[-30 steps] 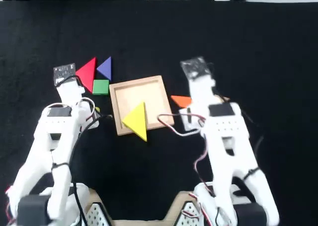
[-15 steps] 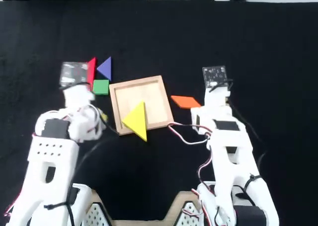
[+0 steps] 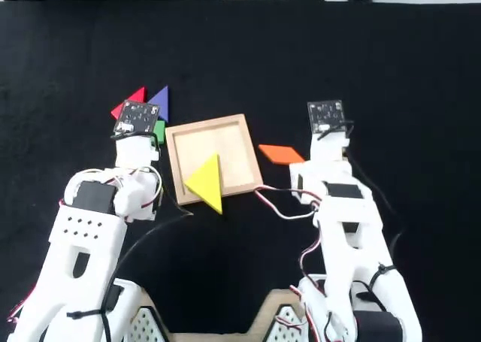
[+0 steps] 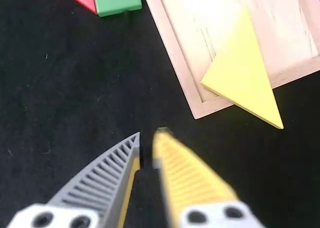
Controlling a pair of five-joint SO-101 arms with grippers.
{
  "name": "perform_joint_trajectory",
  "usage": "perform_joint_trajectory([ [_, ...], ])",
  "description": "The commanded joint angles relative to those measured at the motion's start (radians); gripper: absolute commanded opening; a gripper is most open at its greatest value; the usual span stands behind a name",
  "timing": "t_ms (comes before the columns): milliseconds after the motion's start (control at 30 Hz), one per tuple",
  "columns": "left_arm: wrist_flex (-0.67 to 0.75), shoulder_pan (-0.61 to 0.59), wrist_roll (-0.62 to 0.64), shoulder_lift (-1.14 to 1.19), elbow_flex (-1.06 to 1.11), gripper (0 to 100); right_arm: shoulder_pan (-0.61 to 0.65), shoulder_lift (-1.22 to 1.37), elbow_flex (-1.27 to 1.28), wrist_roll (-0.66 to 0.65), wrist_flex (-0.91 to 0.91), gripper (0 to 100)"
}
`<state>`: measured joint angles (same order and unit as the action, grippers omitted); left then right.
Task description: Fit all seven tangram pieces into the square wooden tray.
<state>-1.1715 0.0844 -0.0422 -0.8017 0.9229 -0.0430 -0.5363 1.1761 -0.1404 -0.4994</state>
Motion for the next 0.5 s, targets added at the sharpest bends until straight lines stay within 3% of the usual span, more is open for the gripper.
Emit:
perform_joint_trajectory([
  [0,0.003,-0.001,-0.008,0.018,-0.033,4,-0.008,-0.03,-0.004,-0.005,0.021,1.1],
  [67,-0.006,0.01,-0.04,0.055,-0.036,3,-0.005,-0.03,-0.004,-0.005,0.021,1.1],
  [200,-0.018,0.111,-0.235,0.152,-0.031,3,-0.006,-0.028,-0.004,-0.005,0.021,1.1],
  [467,-0.035,0.14,-0.245,0.27,-0.085,3,-0.005,-0.028,-0.002,-0.005,0.021,1.1],
])
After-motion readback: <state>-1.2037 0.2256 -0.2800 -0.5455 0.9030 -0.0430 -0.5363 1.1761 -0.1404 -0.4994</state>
